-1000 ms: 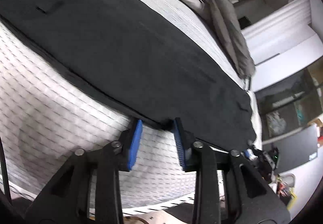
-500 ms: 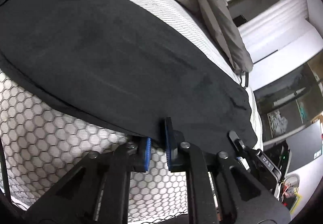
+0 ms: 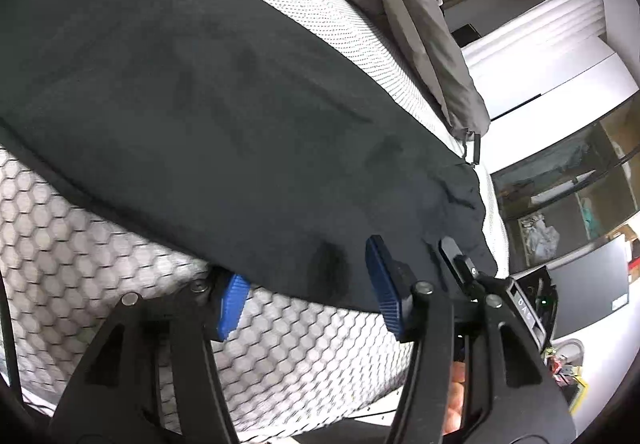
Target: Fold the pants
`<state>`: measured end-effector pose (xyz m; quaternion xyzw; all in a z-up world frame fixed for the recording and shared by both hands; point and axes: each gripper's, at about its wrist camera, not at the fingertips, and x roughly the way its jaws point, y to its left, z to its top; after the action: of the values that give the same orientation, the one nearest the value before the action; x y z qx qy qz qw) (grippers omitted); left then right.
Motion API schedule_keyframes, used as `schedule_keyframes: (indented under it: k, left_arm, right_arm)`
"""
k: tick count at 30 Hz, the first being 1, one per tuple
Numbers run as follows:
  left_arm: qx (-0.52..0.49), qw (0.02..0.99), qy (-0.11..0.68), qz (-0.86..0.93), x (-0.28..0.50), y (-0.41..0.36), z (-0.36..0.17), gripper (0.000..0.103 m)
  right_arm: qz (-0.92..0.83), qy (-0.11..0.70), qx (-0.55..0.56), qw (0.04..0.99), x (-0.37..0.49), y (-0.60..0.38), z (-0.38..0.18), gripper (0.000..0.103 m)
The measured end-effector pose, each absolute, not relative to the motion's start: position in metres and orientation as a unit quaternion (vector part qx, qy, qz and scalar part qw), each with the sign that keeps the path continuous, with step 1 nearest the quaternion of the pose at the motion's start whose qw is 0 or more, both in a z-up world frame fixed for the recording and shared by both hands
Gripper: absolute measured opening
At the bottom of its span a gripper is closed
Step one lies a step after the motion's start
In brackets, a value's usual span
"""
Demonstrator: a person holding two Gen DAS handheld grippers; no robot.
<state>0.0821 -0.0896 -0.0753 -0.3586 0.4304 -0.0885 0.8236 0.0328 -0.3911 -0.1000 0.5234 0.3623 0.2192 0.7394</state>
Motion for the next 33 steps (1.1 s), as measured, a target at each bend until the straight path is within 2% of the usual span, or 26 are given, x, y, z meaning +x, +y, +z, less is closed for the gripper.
schedule_keyframes:
  k: [2,3,6,7,10,24,30,33]
  left_arm:
    - [-0.343,0.836,0.423,-0.067,0.085,-0.099,-0.074,0.051]
    - [-0.329,0.844,0.42,-0.051,0.086,-0.105,-0.074,0.05]
    - [-0.291,0.863,0.413,-0.01,0.086,-0.114,-0.072,0.027]
    - [-0.284,0.867,0.41,-0.002,0.086,-0.114,-0.072,0.022]
    - [-0.279,0.87,0.406,0.003,0.084,-0.111,-0.073,0.016]
    - [-0.294,0.868,0.399,-0.001,0.07,-0.049,-0.073,0.016]
    - [-0.332,0.858,0.391,0.029,0.071,-0.008,-0.07,0.025]
    - [-0.36,0.85,0.38,0.058,0.073,0.027,-0.073,0.024]
  right_arm:
    - [0.207,0.357,0.514,0.752,0.034,-0.386,-0.097,0.032]
    - [0.199,0.36,0.507,0.757,0.03,-0.388,-0.097,0.024]
    - [0.175,0.363,0.488,0.774,0.026,-0.383,-0.094,0.011]
    - [0.174,0.364,0.486,0.775,0.024,-0.383,-0.096,0.01]
    - [0.176,0.364,0.483,0.776,0.018,-0.386,-0.098,0.007]
    - [0.117,0.336,0.499,0.79,0.008,-0.448,-0.105,0.007]
    - [0.107,0.33,0.503,0.792,0.013,-0.468,-0.101,0.011]
    - [0.081,0.322,0.51,0.794,0.02,-0.483,-0.1,0.012]
